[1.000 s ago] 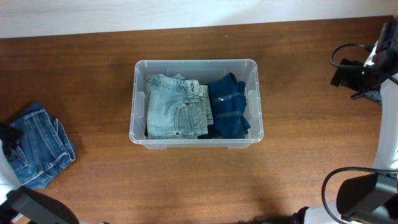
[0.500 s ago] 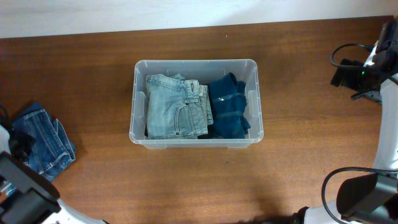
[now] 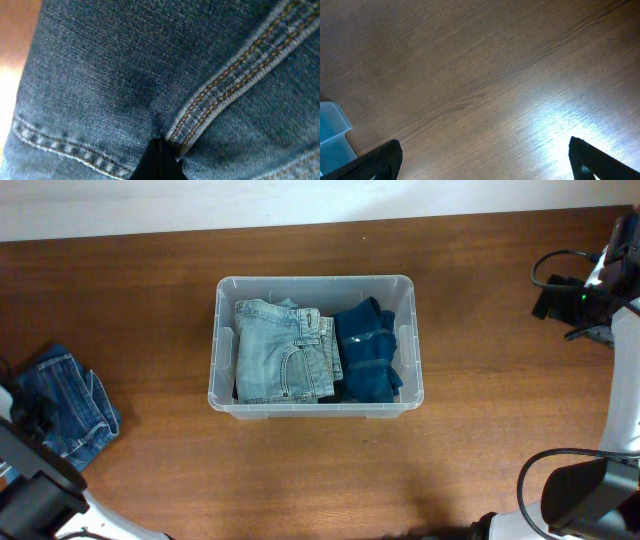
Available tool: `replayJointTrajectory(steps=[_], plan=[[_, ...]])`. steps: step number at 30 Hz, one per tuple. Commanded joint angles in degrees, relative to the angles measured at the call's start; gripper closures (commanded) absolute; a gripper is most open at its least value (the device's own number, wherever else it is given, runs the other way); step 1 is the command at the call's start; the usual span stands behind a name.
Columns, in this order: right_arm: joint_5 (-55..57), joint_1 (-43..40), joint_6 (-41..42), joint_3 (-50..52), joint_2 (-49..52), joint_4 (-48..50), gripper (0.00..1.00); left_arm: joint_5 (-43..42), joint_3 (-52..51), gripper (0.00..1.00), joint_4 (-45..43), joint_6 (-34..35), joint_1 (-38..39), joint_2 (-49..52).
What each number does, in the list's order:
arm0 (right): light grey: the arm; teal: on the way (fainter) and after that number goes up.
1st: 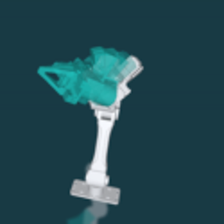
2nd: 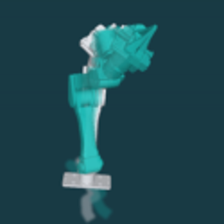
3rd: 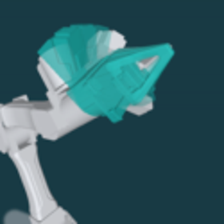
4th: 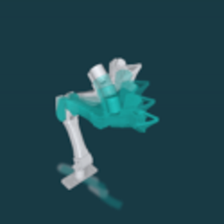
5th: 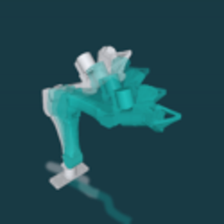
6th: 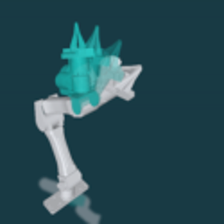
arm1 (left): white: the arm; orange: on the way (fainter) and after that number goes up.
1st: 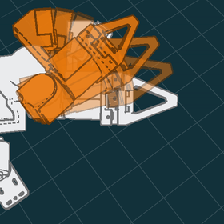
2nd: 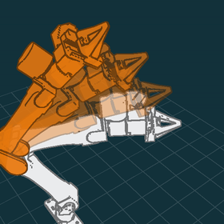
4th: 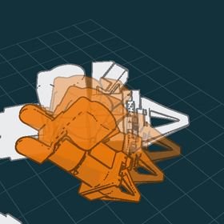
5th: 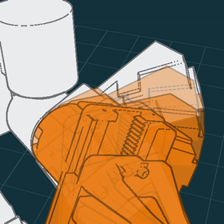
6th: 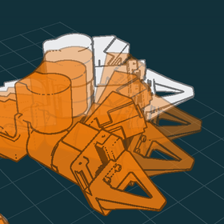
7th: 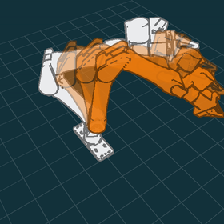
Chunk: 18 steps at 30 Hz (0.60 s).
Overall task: Pack container
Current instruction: 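Lower the left gripper onto the dark-blue jeans and grasp them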
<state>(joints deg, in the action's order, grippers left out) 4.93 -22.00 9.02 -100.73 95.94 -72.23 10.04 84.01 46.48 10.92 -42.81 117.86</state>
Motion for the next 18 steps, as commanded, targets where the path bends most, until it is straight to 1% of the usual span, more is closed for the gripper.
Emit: replayJointTrajectory(steps=[1, 12, 15, 18], plan=[[0.3, -0.2, 0.5, -0.6, 0.0, 0.0, 0.02, -19.3, -1.5, 1.00, -2.6, -4.4, 4.6, 5.4], [0.3, -0.2, 0.5, -0.6, 0.0, 0.0, 0.01, -19.3, -1.4, 1.00, -3.8, -5.0, 14.1, 5.4], [0.3, -0.2, 0.5, -0.6, 0.0, 0.0, 0.02, -20.2, -0.7, 1.00, -3.2, -5.0, 14.6, 5.3], [0.3, -0.2, 0.5, -0.6, 0.0, 0.0, 0.02, -23.3, 1.5, 1.00, -1.1, -5.0, 14.3, 5.2]])
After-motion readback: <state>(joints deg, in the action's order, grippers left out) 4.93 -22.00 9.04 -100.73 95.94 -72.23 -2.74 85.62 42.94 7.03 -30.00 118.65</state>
